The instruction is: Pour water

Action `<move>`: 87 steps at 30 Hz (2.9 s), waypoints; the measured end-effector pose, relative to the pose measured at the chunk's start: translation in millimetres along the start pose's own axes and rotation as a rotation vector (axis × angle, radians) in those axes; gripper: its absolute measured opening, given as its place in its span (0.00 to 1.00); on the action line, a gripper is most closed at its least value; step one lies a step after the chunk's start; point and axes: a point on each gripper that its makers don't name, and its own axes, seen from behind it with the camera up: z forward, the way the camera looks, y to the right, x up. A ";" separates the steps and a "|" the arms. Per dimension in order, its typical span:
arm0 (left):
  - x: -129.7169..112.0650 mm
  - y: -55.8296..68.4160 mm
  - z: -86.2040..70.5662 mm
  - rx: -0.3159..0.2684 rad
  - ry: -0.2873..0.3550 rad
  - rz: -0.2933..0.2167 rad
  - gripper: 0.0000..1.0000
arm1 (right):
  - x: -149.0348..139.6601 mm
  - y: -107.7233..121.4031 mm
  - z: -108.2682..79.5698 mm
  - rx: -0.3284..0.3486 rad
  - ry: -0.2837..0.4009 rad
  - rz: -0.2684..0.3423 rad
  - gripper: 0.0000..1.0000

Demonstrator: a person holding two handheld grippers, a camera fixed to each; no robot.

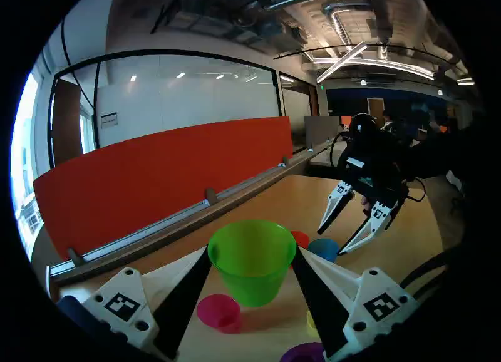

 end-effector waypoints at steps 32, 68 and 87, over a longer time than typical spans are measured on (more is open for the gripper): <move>1.7 -2.2 -16.1 0.011 0.025 -0.027 0.88 | -11.7 -2.7 30.3 0.018 -0.026 -0.003 1.00; -4.5 2.4 -14.6 0.012 0.018 -0.023 0.88 | -14.4 -5.7 33.2 0.013 0.038 0.030 0.91; -1.7 -1.0 -19.4 0.025 0.032 -0.041 0.88 | 5.4 -7.1 16.7 -0.012 0.129 0.048 0.91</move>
